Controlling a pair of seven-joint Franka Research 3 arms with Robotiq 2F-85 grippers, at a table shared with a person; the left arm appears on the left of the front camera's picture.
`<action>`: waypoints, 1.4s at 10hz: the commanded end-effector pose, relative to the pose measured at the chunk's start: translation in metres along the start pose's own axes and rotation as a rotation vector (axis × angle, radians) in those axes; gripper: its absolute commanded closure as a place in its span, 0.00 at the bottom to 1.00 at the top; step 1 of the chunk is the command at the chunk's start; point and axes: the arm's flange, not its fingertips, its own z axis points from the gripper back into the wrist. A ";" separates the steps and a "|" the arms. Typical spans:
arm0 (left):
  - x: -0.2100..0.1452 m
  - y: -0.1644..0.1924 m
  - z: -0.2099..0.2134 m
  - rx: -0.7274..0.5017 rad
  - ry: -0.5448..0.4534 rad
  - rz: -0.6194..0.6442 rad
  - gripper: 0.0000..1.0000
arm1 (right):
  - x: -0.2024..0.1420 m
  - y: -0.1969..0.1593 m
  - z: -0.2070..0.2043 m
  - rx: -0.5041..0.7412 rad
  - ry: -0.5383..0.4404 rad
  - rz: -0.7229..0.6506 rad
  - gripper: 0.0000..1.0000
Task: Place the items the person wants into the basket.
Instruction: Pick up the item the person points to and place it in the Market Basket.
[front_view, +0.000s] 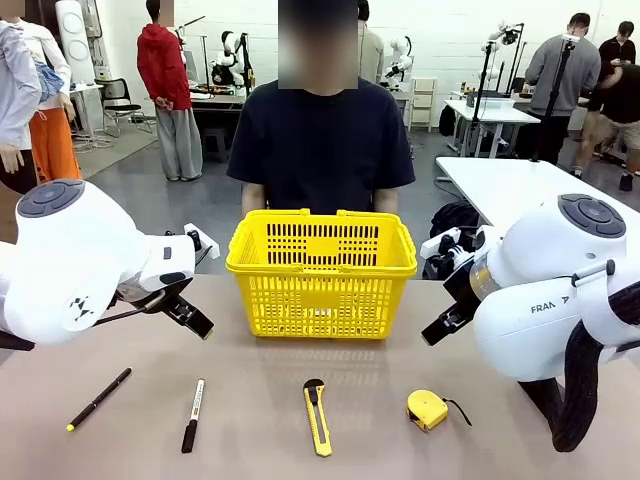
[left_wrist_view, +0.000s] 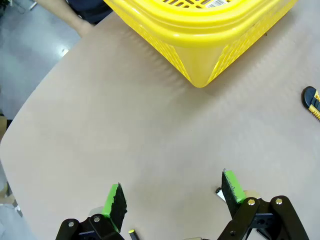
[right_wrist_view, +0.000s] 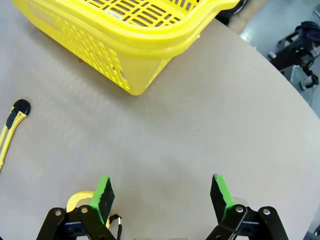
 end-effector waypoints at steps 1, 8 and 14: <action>0.000 0.000 0.000 0.000 0.000 0.000 0.00 | 0.000 0.000 0.000 0.000 0.000 0.000 0.00; 0.000 0.000 0.000 0.000 0.000 0.000 0.00 | 0.000 0.000 0.000 0.000 0.000 0.000 0.00; -0.004 -0.026 0.088 0.025 0.003 -0.034 0.00 | -0.018 0.032 0.108 -0.166 0.012 0.008 0.00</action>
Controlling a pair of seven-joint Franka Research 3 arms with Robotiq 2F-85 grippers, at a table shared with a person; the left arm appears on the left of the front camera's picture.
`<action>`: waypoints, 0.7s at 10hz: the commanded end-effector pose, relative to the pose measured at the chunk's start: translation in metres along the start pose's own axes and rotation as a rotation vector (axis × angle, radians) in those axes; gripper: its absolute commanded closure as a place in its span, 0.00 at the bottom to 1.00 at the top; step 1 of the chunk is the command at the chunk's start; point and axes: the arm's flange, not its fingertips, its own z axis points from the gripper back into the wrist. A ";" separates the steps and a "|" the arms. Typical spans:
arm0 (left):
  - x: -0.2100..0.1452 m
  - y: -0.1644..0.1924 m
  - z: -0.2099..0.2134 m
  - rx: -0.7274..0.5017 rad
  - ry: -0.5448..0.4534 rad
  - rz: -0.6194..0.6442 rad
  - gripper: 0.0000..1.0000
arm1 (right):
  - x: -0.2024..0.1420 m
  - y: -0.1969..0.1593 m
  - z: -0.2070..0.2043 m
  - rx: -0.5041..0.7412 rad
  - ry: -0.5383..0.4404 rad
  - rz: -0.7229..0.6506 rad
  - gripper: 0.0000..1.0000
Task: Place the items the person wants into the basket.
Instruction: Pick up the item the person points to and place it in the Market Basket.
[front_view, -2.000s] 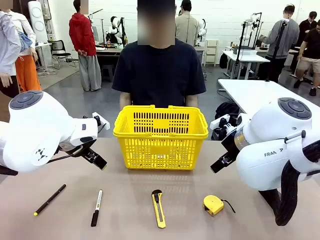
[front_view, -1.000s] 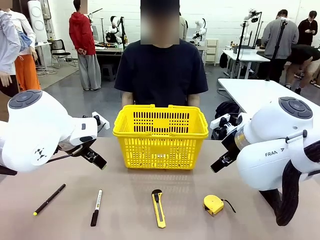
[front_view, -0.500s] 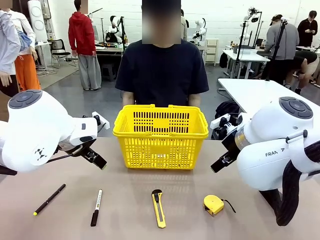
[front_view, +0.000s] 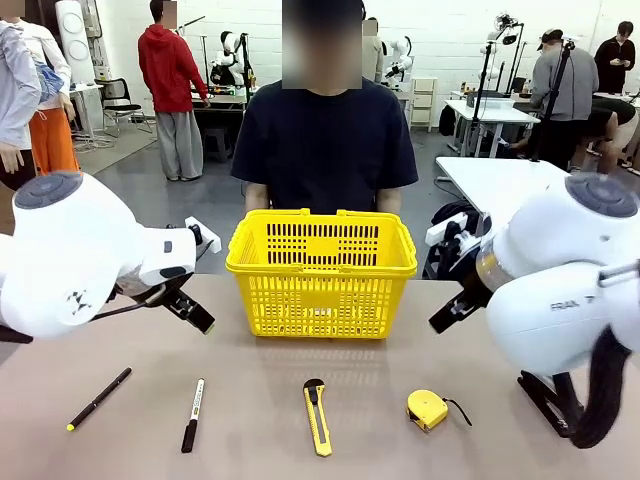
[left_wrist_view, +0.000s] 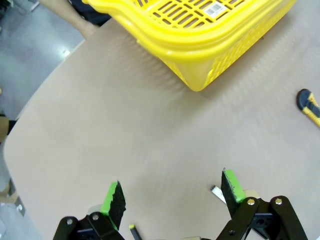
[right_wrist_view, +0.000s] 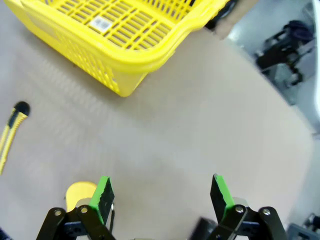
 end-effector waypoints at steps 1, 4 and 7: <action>-0.010 -0.017 0.097 0.007 0.031 -0.034 0.00 | -0.036 0.030 0.100 -0.119 0.025 0.004 0.00; -0.004 -0.033 0.195 0.125 -0.008 -0.049 0.00 | -0.041 0.042 0.217 -0.232 0.059 0.031 0.00; 0.001 -0.056 0.236 0.214 -0.034 -0.064 0.00 | -0.038 0.049 0.265 -0.299 0.040 0.011 0.00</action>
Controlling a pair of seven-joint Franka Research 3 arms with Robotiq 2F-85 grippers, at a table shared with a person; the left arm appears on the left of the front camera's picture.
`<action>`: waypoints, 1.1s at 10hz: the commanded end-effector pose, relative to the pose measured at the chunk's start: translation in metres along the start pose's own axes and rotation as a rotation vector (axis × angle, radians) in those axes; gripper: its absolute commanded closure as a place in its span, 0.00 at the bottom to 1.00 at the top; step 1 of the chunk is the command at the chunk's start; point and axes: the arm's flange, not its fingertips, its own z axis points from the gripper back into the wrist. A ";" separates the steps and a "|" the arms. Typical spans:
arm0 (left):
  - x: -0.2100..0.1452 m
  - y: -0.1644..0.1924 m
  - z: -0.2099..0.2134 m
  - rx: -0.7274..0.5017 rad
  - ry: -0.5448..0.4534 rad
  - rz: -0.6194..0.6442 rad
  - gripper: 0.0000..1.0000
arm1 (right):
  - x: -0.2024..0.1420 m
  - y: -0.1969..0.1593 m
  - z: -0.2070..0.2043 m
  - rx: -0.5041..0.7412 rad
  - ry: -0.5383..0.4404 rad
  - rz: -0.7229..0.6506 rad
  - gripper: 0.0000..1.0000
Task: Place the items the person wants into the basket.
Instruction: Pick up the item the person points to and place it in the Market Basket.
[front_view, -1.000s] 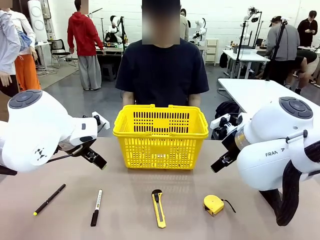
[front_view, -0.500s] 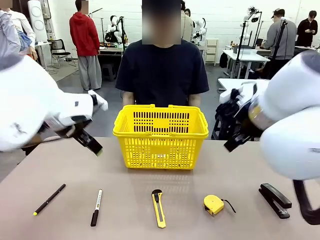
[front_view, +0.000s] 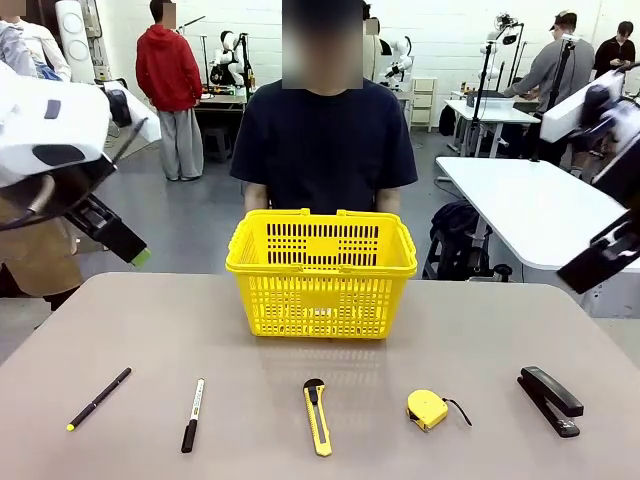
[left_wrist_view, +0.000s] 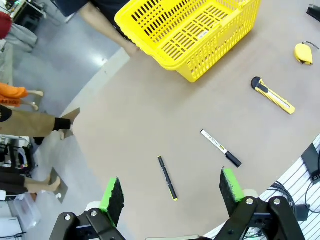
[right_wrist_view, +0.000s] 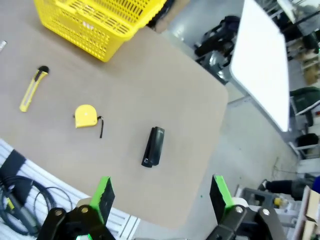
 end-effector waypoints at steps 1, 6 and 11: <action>0.006 -0.005 -0.007 0.052 0.025 0.014 0.00 | 0.014 0.007 -0.009 -0.029 0.012 0.013 0.00; 0.002 -0.002 0.003 0.009 -0.001 0.002 0.00 | 0.003 0.000 0.004 -0.001 -0.003 0.004 0.00; -0.051 0.156 0.076 -0.833 -0.350 0.091 0.00 | -0.071 -0.171 -0.009 0.756 -0.359 -0.139 0.00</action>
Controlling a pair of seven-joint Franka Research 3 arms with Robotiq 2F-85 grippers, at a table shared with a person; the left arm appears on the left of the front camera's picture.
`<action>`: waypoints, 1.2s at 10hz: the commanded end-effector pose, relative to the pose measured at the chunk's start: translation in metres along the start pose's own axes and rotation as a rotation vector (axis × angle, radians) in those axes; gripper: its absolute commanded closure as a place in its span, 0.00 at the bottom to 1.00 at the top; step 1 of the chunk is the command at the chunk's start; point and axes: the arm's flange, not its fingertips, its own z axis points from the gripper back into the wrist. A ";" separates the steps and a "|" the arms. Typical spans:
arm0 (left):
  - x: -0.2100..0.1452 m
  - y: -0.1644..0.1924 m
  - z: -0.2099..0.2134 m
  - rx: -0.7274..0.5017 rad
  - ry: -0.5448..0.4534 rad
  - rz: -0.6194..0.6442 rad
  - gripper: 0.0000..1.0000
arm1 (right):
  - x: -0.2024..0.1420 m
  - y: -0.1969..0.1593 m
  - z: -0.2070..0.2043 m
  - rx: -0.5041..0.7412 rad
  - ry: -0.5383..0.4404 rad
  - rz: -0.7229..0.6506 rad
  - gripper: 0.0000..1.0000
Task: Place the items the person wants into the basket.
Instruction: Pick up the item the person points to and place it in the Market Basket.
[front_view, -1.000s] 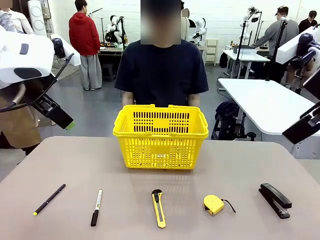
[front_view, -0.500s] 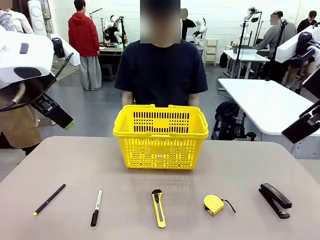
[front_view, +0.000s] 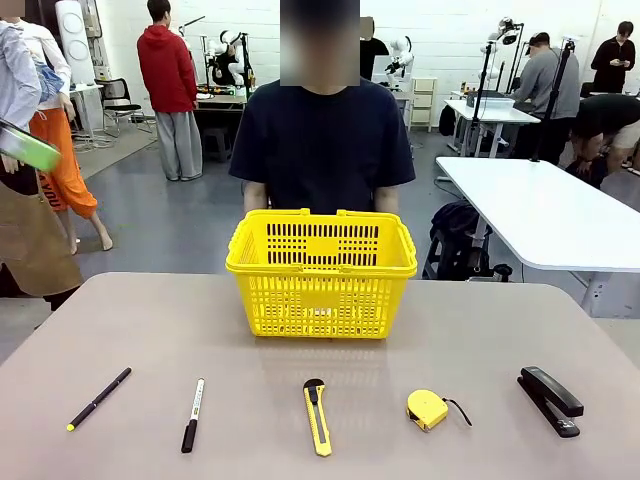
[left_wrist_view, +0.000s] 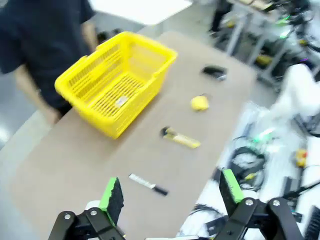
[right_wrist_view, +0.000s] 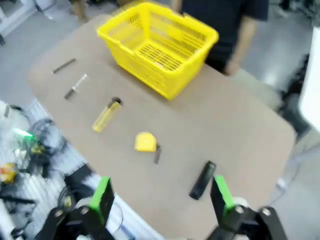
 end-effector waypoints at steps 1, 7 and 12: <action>-0.005 0.022 0.043 -0.137 -0.017 0.094 0.00 | -0.020 -0.036 0.031 0.209 -0.144 -0.096 0.00; -0.088 0.110 0.134 0.077 -0.104 0.261 0.00 | -0.116 -0.134 0.074 0.223 -0.298 -0.361 0.00; -0.120 0.123 0.153 0.225 -0.031 0.372 0.00 | -0.114 -0.115 0.094 0.100 -0.052 -0.363 0.00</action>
